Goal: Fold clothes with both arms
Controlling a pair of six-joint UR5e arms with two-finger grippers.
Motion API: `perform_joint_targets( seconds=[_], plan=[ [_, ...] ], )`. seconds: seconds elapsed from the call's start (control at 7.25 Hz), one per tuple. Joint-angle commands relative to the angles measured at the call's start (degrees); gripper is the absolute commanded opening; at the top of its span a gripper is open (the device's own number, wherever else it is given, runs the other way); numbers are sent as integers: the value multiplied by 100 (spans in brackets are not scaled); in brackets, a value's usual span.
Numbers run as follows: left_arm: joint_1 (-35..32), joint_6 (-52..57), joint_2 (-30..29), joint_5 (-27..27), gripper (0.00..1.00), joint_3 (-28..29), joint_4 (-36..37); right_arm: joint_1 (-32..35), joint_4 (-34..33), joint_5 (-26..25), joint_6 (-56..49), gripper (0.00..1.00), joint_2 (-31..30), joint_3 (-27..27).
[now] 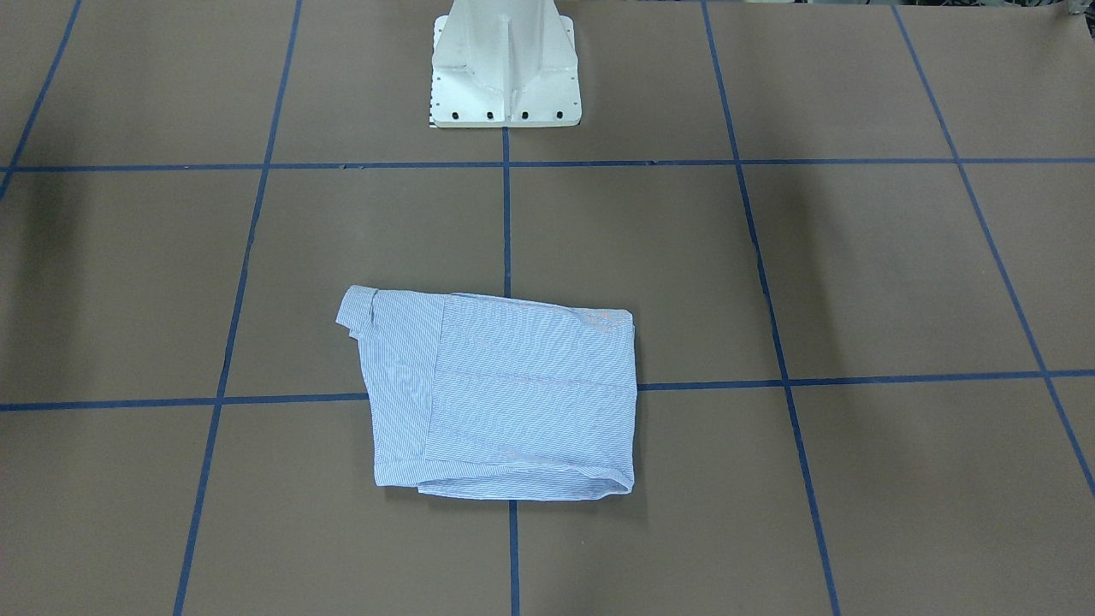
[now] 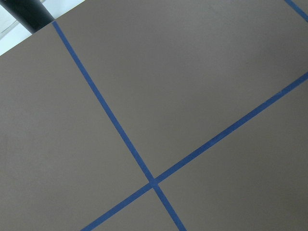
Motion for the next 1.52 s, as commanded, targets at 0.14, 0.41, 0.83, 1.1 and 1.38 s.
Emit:
perform_joint_targets(
  seconds=[0.14, 0.41, 0.83, 1.1, 1.38],
  plan=[
    [0, -11, 64, 46, 99, -195, -44, -6, 22, -71, 65, 100, -250, -16],
    [17, -20, 196, 46, 99, -266, -35, -14, 30, -45, 65, 100, -269, -43],
    [17, -2, 135, 11, 99, -205, -62, -14, 30, 393, 56, 100, -199, -60],
    [17, 6, 135, -7, 99, -284, -97, -14, 30, 412, 56, 100, -190, -8],
    [17, 6, 126, -7, 99, -336, -106, -14, 30, 412, 56, 100, -155, -17]
  ],
)
